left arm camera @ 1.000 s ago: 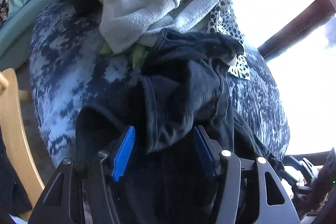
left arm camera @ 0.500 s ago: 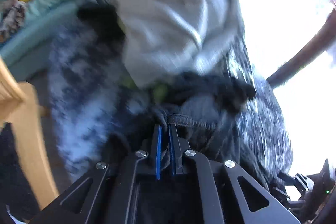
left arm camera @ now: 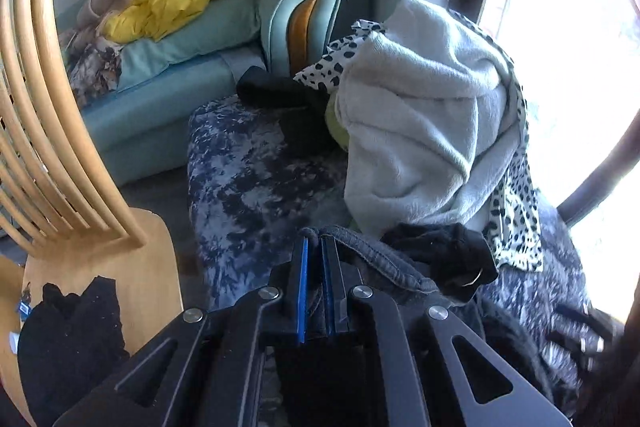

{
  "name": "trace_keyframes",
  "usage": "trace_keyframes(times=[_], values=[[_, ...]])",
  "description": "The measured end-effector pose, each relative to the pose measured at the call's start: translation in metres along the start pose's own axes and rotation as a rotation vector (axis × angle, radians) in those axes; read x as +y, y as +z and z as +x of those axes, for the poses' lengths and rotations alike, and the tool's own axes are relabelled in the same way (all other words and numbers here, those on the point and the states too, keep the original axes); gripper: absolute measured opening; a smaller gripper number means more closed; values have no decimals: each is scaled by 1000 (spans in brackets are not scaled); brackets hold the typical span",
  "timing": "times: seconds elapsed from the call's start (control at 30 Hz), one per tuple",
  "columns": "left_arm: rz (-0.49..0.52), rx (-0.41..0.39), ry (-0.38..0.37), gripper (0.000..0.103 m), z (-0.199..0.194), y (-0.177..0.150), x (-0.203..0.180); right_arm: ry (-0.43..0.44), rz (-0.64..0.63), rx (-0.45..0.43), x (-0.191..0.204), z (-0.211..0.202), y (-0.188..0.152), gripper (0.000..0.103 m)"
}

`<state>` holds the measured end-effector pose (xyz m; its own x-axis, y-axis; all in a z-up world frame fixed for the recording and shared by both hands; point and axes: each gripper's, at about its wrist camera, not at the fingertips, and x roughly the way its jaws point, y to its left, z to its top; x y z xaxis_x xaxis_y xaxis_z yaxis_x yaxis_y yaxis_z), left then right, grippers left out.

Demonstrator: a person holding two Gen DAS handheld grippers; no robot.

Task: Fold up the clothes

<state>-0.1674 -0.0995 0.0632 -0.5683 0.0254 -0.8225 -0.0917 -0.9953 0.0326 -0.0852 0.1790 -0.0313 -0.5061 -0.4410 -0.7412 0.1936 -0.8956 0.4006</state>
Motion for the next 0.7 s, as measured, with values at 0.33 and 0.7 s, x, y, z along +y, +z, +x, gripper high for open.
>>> trace_keyframes(times=[0.33, 0.7], values=[[178, 100, -72, 7, -28, -94, -8, 34, -61, 60, 44, 56, 53, 58], [148, 115, -164, 6, -55, -125, -2, -88, -315, 156, 118, 86, 41, 75]])
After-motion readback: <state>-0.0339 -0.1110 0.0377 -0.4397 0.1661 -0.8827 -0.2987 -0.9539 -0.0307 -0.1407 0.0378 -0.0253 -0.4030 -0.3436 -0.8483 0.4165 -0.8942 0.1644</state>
